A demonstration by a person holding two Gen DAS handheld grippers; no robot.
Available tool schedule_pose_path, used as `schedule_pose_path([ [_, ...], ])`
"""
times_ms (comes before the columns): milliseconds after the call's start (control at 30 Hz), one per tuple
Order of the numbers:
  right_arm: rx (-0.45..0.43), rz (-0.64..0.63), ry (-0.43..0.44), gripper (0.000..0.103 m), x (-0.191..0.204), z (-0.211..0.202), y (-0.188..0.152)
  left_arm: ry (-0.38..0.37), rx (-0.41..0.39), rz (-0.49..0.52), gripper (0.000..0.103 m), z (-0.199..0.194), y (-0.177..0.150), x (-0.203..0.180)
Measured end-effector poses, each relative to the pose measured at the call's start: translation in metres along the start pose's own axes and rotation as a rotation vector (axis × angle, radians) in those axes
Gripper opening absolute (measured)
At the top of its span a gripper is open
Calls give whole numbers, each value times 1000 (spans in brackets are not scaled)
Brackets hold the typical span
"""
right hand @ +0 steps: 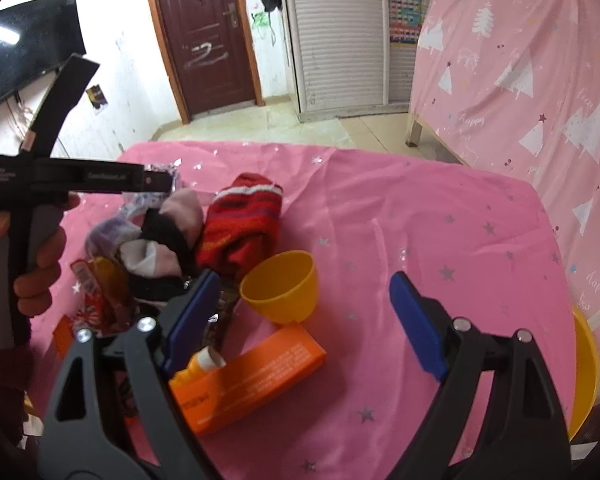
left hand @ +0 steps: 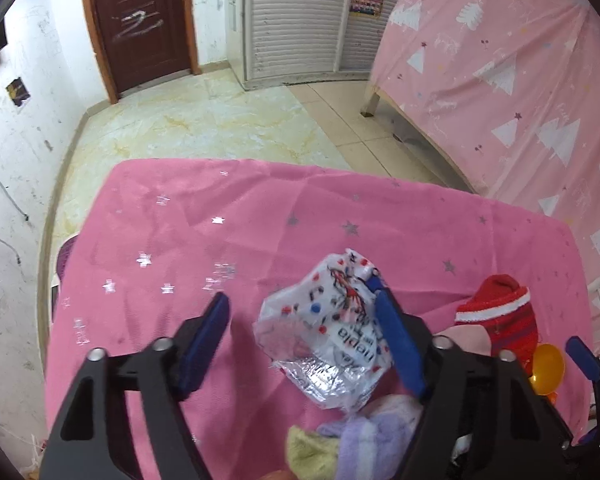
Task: Collect trash
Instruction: 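Grasp the clear printed plastic bag with the left gripper while the right gripper grasps the yellow cup, then carry the bag and cup to the yellow bin and release both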
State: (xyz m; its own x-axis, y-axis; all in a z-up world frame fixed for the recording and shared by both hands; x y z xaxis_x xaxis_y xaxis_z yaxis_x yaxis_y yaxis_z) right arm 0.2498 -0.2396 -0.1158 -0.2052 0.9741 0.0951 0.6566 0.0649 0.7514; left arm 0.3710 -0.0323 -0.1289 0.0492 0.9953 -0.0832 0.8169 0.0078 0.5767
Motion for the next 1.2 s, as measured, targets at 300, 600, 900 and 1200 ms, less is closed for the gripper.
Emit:
schedule_pose_path([
  [300, 62, 7, 48, 49, 3, 12, -5, -1, -34, 65, 32, -1, -4, -20],
  [600, 7, 9, 34, 41, 1, 0, 1, 11, -85, 46, 32, -27, 4, -7],
  [900, -88, 57, 32, 41, -22, -37, 11, 8, -144, 64, 32, -72, 16, -26],
  [1200, -150, 121, -22, 41, -78, -70, 8, -41, -173, 144, 32, -98, 16, -106],
])
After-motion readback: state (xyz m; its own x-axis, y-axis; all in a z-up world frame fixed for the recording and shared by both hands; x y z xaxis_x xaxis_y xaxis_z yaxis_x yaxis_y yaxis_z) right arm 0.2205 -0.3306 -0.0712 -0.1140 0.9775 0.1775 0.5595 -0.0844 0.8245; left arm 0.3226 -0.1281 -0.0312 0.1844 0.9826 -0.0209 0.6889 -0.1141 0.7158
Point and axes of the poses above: each gripper's, at about its wrist camera, not at the fingertips, and z roughly the way its jaws point, x to its left, y to its top, the point moved 10 cm from there along z, roughly the way its jaws point, and after that the axes turned 6 degrees about -x, right-handed, at the moved point
